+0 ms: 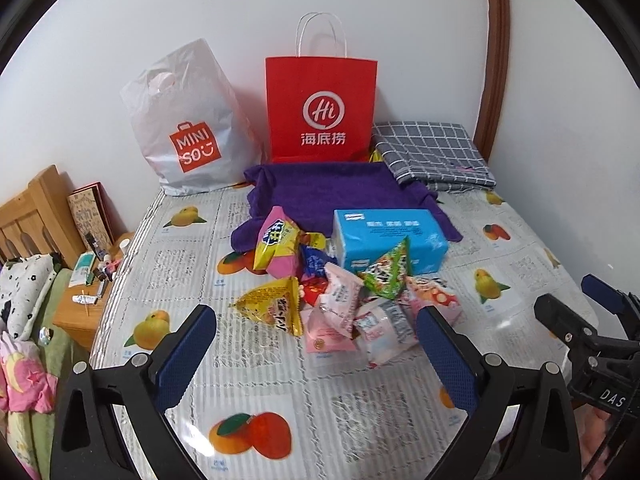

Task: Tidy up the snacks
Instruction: 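Grasp the panda-print snack bag with the right tool while the left tool grasps the yellow snack bag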

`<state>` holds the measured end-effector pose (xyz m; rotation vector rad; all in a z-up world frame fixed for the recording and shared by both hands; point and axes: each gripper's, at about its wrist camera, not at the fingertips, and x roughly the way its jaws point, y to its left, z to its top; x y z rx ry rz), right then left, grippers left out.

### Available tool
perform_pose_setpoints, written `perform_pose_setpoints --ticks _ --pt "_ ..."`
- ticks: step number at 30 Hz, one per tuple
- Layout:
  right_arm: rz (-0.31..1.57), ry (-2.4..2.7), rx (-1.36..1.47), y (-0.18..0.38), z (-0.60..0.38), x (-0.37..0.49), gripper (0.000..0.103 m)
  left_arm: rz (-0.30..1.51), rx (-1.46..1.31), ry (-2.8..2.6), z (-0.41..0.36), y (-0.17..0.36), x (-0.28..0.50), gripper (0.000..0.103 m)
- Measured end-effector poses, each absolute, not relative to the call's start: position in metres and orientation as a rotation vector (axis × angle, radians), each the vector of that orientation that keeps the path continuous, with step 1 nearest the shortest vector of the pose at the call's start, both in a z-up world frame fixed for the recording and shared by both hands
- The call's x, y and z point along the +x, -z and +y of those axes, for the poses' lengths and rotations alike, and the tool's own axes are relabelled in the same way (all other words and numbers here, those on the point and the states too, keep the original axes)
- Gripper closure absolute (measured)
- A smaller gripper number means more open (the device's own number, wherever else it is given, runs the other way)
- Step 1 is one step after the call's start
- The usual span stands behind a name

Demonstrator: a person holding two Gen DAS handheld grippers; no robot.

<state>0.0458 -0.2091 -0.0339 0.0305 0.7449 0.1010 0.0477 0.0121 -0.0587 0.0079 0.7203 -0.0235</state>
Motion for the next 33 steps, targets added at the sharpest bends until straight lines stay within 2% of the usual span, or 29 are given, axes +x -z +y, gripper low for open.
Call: perform_pose_setpoints --ticks 4,6,12,19,25,27,29,33 --pt "0.772 -0.123 0.013 0.057 -0.2 0.061 0.007 0.743 0.0 -0.003 0.026 0.073 0.063 0.002" --pt "0.799 -0.132 0.017 0.07 -0.194 0.071 0.013 0.759 -0.023 -0.008 0.037 0.081 0.071 0.002" --pt "0.867 -0.157 0.021 0.104 -0.176 0.101 0.02 0.825 -0.075 -0.006 0.069 0.108 0.089 0.004" --pt "0.928 -0.144 0.074 0.138 -0.172 0.128 0.022 0.866 -0.127 0.006 0.092 0.13 0.102 0.004" --pt "0.967 -0.15 0.145 0.16 -0.178 0.142 0.041 0.892 -0.135 0.045 0.088 0.144 0.114 0.006" --pt "0.978 -0.166 0.146 0.163 -0.178 0.143 0.054 0.897 -0.137 0.059 0.084 0.148 0.118 0.006" --pt "0.973 -0.198 0.156 0.161 -0.178 0.142 0.062 0.901 -0.135 0.06 0.082 0.151 0.122 0.006" --pt "0.953 -0.182 0.112 0.153 -0.181 0.136 0.062 0.914 -0.136 0.045 0.081 0.16 0.132 0.006"
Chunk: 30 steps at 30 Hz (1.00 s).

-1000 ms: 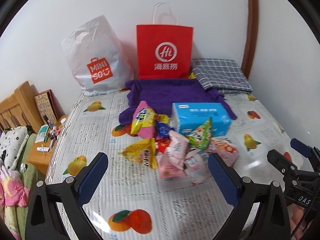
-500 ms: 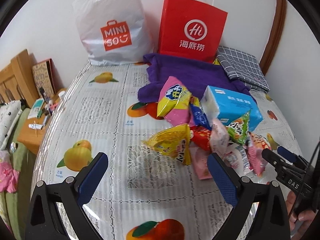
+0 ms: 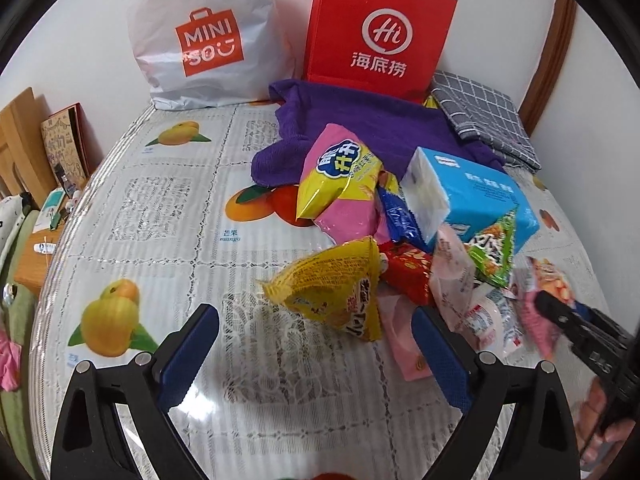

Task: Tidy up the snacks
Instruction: 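Grasp the panda-print snack bag with the right tool while the left tool grasps the yellow snack bag, then lift both held snack bags and carry them toward the purple towel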

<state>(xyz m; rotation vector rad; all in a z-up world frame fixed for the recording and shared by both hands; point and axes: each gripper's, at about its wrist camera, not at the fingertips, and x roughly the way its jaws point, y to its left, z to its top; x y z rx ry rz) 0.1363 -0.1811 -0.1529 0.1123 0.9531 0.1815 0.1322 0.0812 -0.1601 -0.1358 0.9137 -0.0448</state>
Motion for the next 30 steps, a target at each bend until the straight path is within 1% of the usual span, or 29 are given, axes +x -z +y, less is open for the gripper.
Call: perform_pose_setpoints --ticks 7,10,14,16,17,18,20,30 --pt "0.92 -0.123 0.04 0.143 -0.202 0.131 0.062 0.942 -0.123 0.005 0.08 0.172 0.153 0.006" --pt "0.937 -0.099 0.023 0.15 -0.21 0.135 0.062 0.961 -0.118 0.012 0.077 0.177 0.16 0.015" --pt "0.953 -0.097 0.02 0.16 -0.213 0.141 0.062 0.962 -0.088 -0.004 0.073 0.18 0.166 0.03" --pt "0.949 -0.105 0.011 0.159 -0.212 0.142 0.062 0.958 -0.078 -0.005 0.072 0.18 0.167 0.032" --pt "0.95 -0.107 0.008 0.159 -0.211 0.143 0.062 0.956 -0.07 -0.002 0.071 0.179 0.167 0.035" --pt "0.952 -0.108 0.007 0.16 -0.211 0.144 0.062 0.955 -0.064 0.002 0.071 0.179 0.167 0.04" --pt "0.953 -0.112 0.013 0.16 -0.211 0.145 0.062 0.953 -0.064 0.004 0.071 0.176 0.165 0.046" --pt "0.919 -0.131 0.002 0.142 -0.205 0.137 0.062 0.914 -0.101 -0.016 0.082 0.156 0.142 0.047"
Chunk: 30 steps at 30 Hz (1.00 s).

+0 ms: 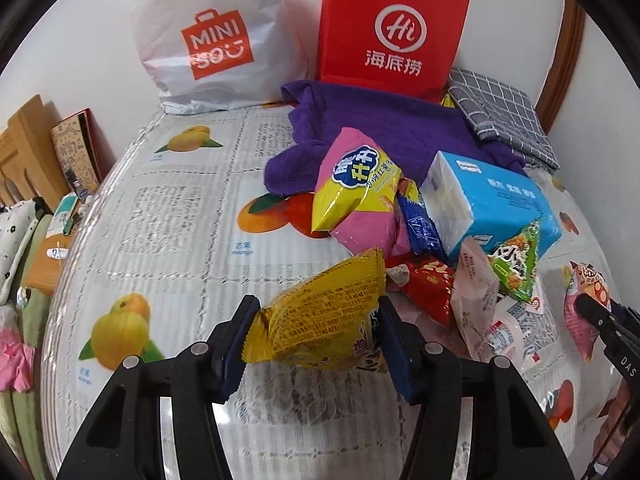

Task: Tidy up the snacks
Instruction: 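Lift both held snack bags and carry them toward the purple towel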

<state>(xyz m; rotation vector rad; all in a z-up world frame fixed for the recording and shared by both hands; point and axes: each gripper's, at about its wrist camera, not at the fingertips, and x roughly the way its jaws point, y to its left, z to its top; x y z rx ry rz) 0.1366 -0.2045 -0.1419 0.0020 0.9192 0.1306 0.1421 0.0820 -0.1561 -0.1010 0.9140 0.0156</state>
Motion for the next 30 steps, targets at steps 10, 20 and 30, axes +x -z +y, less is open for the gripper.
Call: perform_pose_setpoints --ticks 10,20,30 --pt "0.867 -0.134 0.018 0.113 -0.207 0.11 0.062 0.852 -0.095 0.007 0.068 0.126 0.107 0.047" --pt "0.793 -0.131 0.021 0.074 -0.212 0.082 0.062 0.81 -0.119 0.093 0.039 0.092 0.08 0.047" --pt "0.725 -0.179 0.049 0.042 -0.209 0.068 0.062 0.769 -0.09 0.132 0.011 0.06 0.072 0.047"
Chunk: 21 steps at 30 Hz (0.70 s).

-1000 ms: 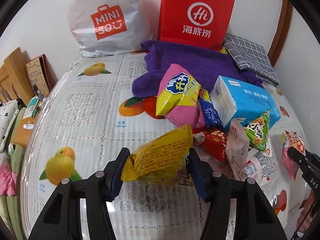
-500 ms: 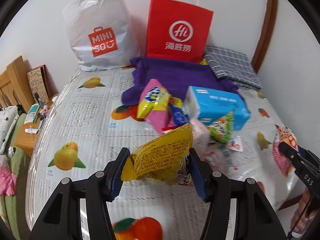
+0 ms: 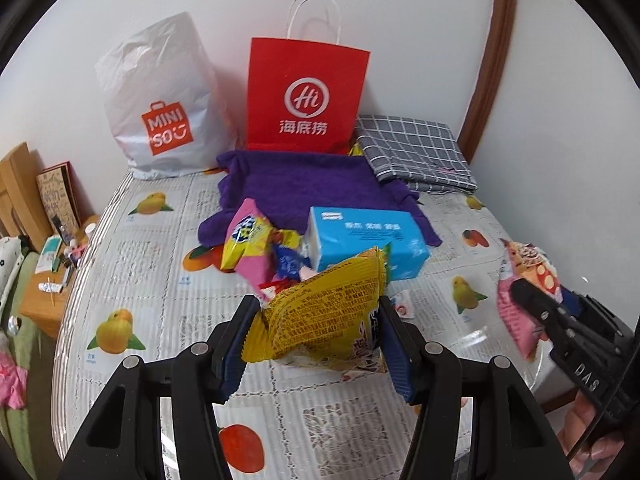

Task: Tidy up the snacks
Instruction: 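Lift both held snack bags and carry them toward the purple towel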

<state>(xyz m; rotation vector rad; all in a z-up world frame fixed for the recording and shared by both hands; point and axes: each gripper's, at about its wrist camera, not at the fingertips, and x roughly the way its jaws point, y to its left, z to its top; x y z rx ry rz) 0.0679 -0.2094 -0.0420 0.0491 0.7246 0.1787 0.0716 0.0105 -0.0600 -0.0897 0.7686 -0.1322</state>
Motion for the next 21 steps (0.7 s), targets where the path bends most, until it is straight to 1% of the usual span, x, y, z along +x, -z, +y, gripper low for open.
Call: perform_pose_setpoints --ticks 10,21 --pt "0.731 -0.193 0.059 0.041 -0.209 0.066 0.062 0.748 -0.058 0.149 -0.004 0.047 0.071 0.047" --pt "0.732 -0.164 0.03 0.039 -0.201 0.068 0.062 0.772 -0.091 0.181 0.008 0.055 0.09 0.047"
